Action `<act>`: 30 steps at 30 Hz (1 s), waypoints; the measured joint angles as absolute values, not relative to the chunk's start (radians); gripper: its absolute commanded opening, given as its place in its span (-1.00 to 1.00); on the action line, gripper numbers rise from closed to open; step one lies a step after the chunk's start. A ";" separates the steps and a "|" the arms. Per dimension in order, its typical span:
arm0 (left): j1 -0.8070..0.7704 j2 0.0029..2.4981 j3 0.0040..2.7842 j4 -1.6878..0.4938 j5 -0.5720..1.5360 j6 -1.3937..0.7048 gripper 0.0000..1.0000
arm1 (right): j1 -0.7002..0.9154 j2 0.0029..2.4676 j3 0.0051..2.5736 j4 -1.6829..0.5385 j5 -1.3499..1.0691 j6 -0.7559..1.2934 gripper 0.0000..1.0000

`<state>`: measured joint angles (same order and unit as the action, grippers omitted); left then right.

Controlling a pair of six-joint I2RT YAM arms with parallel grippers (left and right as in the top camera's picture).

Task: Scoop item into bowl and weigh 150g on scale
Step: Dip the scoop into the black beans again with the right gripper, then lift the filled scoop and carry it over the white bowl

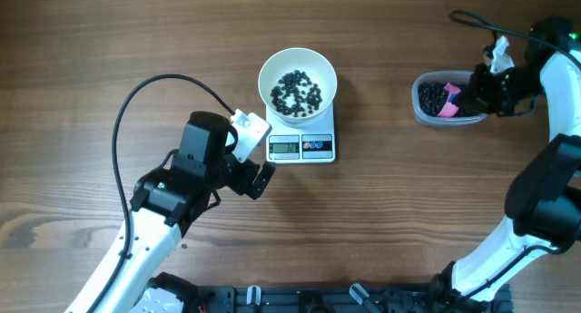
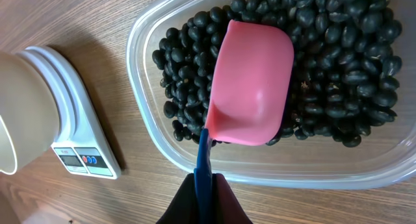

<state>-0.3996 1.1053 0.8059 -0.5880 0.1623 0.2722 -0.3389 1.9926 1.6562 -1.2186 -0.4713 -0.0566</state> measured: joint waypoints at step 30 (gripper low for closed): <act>-0.400 1.105 0.806 -0.588 0.162 0.272 1.00 | -0.566 2.014 1.629 -1.291 -0.670 -0.198 -0.91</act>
<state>-0.3996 1.1053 0.8059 -0.5880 0.1619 0.2722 -0.5659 2.0144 1.6291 -1.2907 -0.6697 -0.1978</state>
